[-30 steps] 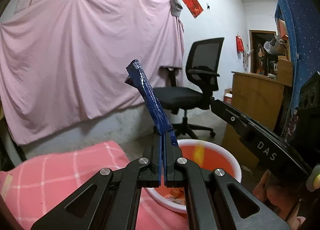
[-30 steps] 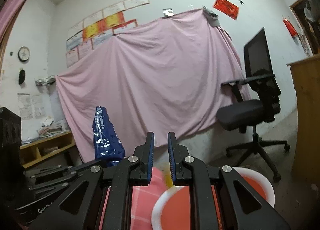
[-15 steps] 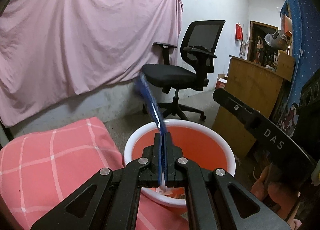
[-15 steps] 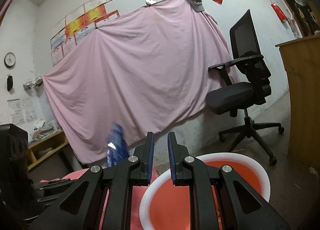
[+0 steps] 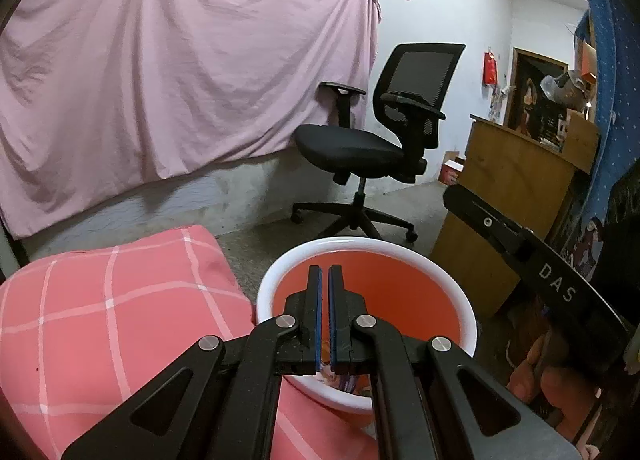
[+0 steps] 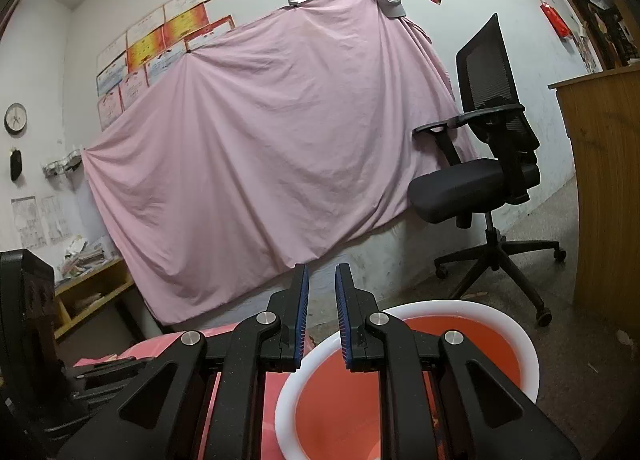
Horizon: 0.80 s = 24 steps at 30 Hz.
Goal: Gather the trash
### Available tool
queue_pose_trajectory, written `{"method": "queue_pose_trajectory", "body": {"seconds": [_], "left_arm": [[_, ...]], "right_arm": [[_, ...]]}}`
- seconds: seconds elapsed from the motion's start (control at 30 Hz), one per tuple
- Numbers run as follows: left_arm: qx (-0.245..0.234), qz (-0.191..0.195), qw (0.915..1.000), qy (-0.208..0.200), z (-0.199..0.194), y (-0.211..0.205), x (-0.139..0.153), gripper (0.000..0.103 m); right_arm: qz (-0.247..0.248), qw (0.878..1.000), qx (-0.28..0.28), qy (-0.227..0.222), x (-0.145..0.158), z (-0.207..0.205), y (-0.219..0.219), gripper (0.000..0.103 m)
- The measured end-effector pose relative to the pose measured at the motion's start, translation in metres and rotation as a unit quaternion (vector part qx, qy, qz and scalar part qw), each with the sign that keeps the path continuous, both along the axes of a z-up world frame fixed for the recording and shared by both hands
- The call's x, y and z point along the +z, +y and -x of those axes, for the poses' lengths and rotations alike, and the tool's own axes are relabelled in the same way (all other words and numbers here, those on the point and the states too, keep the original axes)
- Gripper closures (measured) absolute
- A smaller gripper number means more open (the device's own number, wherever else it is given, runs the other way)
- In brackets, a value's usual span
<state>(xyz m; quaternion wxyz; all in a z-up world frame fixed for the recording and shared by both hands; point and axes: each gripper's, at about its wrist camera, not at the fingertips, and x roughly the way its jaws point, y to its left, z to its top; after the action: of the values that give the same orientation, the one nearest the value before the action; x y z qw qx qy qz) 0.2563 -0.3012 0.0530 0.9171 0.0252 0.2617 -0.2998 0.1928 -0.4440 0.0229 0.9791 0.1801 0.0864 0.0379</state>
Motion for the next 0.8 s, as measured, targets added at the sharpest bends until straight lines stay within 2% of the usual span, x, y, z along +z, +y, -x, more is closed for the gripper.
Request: {"method": "queue_pose_trajectory", "body": {"seconds": [0.4, 0.47, 0.5, 0.53, 0.6, 0.63, 0.67, 0.8], "left_arm": [[0.049, 0.0, 0.9988, -0.002, -0.003, 0.03, 0.009, 0.102], [0.065, 0.0, 0.9979, -0.002, -0.002, 0.042, 0.009, 0.101], [0.07, 0.0, 0.9976, -0.002, -0.002, 0.047, 0.009, 0.1], [0.075, 0.001, 0.9972, -0.001, -0.001, 0.053, 0.009, 0.096], [0.091, 0.007, 0.9958, 0.0, 0.002, 0.068, 0.009, 0.079], [0.101, 0.012, 0.9949, -0.001, 0.004, 0.075, 0.009, 0.066], [0.114, 0.023, 0.9932, -0.006, 0.007, 0.085, 0.011, 0.059], [0.145, 0.034, 0.9887, -0.014, 0.017, 0.113, 0.014, 0.056]], "right_arm": [[0.008, 1.0, 0.0, 0.009, 0.0, -0.003, 0.008, 0.089], [0.011, 1.0, 0.002, 0.011, -0.001, -0.003, 0.011, 0.08], [0.013, 1.0, 0.004, 0.012, -0.001, -0.003, 0.013, 0.07], [0.014, 1.0, 0.008, 0.011, -0.001, -0.003, 0.015, 0.069], [0.022, 1.0, 0.014, 0.011, 0.0, -0.003, 0.02, 0.069], [0.027, 0.999, 0.017, 0.011, 0.0, -0.003, 0.024, 0.067], [0.03, 0.999, 0.02, 0.011, 0.0, -0.002, 0.027, 0.066], [0.044, 0.999, 0.03, 0.006, 0.001, 0.002, 0.042, 0.048]]}}
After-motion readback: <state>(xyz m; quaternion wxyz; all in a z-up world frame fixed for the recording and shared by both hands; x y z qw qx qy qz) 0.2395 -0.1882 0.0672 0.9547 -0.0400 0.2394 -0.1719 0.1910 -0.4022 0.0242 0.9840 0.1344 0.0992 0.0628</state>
